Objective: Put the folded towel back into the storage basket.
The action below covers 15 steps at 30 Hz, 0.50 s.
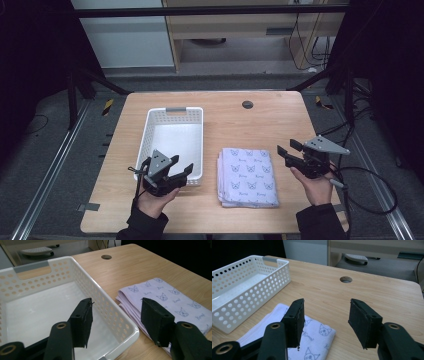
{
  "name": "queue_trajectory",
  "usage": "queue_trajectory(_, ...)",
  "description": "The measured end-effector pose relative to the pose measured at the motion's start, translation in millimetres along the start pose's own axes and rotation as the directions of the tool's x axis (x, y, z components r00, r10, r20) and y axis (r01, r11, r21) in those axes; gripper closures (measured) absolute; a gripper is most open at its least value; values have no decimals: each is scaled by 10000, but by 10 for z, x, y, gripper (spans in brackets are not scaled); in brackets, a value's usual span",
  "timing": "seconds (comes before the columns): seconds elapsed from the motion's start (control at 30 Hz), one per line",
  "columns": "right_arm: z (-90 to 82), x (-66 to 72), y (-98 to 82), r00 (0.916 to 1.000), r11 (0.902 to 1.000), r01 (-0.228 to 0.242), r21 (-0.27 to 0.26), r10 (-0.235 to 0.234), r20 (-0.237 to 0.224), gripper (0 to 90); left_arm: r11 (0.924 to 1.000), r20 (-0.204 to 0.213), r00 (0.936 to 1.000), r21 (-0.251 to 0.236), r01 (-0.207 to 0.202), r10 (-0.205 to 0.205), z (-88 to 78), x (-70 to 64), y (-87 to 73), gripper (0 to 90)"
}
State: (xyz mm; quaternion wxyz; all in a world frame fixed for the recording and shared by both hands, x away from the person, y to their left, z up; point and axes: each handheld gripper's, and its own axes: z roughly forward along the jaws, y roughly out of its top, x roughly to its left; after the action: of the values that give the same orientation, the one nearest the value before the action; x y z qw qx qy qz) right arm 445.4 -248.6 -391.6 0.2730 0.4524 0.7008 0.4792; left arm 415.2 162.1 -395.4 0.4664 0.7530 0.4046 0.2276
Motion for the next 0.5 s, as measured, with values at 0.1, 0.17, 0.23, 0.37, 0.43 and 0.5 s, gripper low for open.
queue_trajectory(0.1,21,2,11,10000,10000,27,27,-27,-18,459,9999,36,9999,55,-107,107,33,-45,5,423)
queue_trajectory(0.17,37,4,15,10000,10000,37,60,-36,-30,455,9998,78,9998,109,-173,172,55,-77,10,425)
queue_trajectory(0.23,52,5,16,10000,10000,41,87,-40,-43,452,9997,128,9997,138,-204,202,78,-107,14,427)
queue_trajectory(0.37,81,9,14,10000,9999,70,117,-69,-54,441,9996,243,9995,192,-212,207,119,-161,19,431)
queue_trajectory(0.43,90,8,13,9999,9999,84,137,-83,-62,439,9994,287,9993,244,-252,245,143,-191,19,432)
queue_trajectory(0.5,103,3,11,9999,9998,109,150,-108,-70,437,9991,335,9990,310,-299,288,168,-224,17,434)
